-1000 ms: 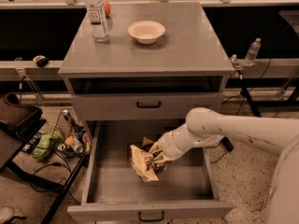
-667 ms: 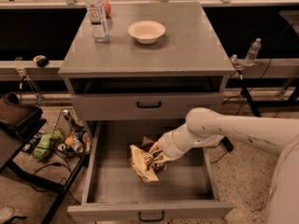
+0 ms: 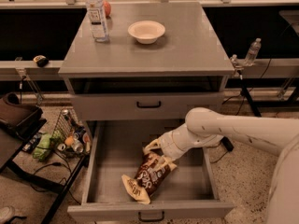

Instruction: Place brown chip bag into middle drawer

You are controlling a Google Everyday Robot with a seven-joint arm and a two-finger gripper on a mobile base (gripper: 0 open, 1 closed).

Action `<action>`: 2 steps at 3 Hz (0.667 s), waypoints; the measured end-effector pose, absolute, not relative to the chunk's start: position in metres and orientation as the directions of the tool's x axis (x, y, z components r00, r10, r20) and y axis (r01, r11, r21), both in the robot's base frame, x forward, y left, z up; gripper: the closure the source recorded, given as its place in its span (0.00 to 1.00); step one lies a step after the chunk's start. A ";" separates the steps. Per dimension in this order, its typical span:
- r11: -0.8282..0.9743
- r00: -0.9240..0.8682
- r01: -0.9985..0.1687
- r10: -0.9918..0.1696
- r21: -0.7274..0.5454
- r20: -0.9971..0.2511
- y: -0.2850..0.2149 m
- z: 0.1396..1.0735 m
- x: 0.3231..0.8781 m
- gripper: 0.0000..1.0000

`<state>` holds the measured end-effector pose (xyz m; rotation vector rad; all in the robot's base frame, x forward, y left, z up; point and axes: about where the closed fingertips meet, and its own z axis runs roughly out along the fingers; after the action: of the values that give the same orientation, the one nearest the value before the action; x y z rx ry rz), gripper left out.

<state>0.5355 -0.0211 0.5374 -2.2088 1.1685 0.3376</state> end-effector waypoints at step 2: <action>-0.442 0.598 -0.800 -0.648 -0.406 -0.473 -0.018 0.552 0.530 0.00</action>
Offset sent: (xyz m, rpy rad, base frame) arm -0.0114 0.0054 0.0355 -0.0051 -0.0363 0.0408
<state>0.5295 -0.0175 0.5518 -2.2233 1.1405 0.3300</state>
